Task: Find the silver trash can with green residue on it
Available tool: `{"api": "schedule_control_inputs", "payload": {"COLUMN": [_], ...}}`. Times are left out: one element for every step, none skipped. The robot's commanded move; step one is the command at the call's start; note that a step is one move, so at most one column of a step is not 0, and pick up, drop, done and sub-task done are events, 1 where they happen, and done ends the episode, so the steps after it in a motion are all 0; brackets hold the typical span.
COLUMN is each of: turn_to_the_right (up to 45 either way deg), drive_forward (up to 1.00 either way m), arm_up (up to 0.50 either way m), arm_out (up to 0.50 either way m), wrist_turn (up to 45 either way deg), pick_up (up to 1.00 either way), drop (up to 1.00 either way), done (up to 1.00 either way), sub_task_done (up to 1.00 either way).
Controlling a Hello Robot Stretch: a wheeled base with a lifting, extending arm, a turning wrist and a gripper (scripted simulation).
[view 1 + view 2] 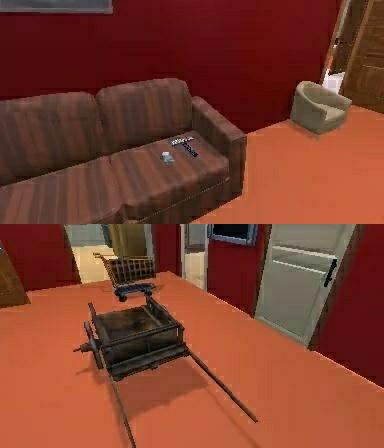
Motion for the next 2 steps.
{"api": "schedule_control_inputs", "payload": {"turn_to_the_right": [15.0,0.0], "drive_forward": [0.0,0.4], "arm_up": [0.0,0.0], "arm_out": [0.0,0.0], "wrist_turn": [0.0,0.0], "pick_up": [0.0,0.0], "drop": [0.0,0.0], "done": [0.0,0.0], "sub_task_done": [0.0,0.0]}}
